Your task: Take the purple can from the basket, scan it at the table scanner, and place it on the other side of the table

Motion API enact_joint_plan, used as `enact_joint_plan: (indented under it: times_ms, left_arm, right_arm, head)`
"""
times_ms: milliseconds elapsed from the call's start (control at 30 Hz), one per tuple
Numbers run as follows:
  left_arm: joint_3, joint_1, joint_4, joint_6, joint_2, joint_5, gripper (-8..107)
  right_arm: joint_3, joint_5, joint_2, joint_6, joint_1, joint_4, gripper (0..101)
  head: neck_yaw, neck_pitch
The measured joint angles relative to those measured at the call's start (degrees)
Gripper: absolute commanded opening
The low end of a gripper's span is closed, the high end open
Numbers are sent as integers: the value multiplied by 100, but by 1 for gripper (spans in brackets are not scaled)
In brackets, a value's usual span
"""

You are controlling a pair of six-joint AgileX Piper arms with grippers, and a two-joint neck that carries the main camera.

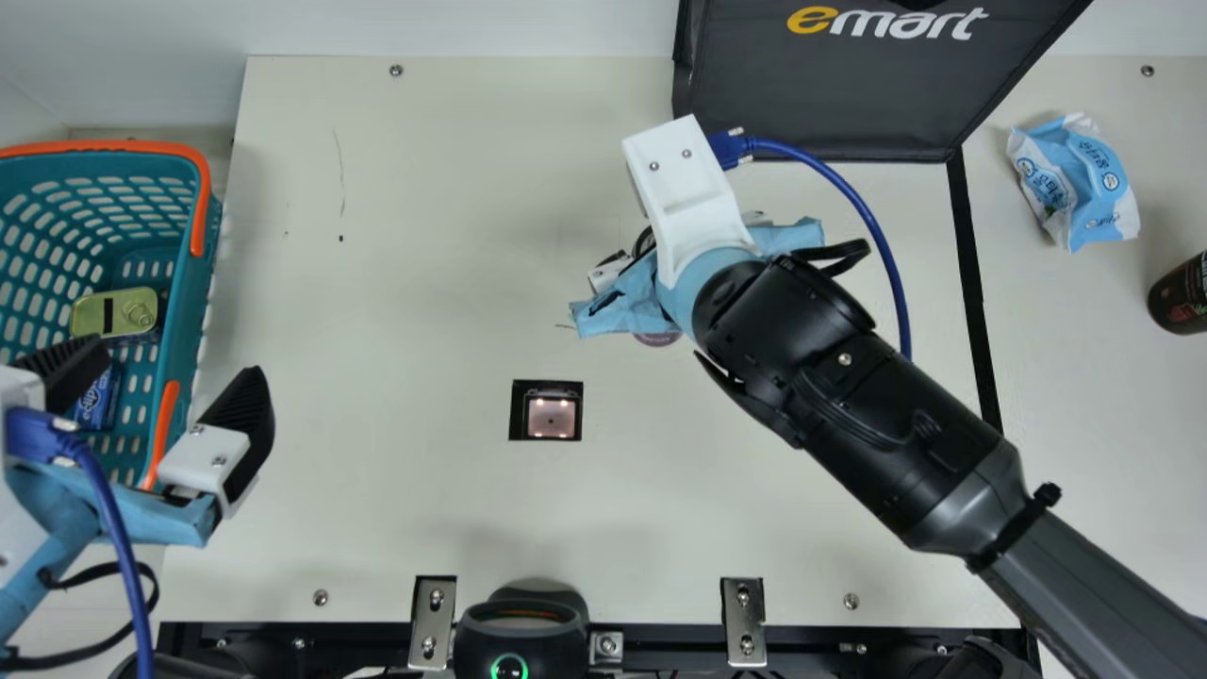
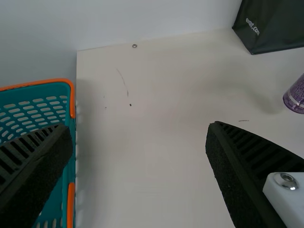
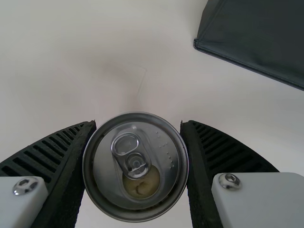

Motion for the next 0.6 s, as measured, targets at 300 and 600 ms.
enact_joint_plan:
  times_ms: [300, 600]
  left_arm:
    - [0, 0, 0, 0, 0, 0, 90]
    - [0, 0, 0, 0, 0, 0, 90]
  right_arm:
    - [-78, 158, -132, -136, -214, 184, 0]
    - [509, -8, -640, -562, -1180, 595, 0]
  head:
    - [-1055, 0]
    - [-1969, 9]
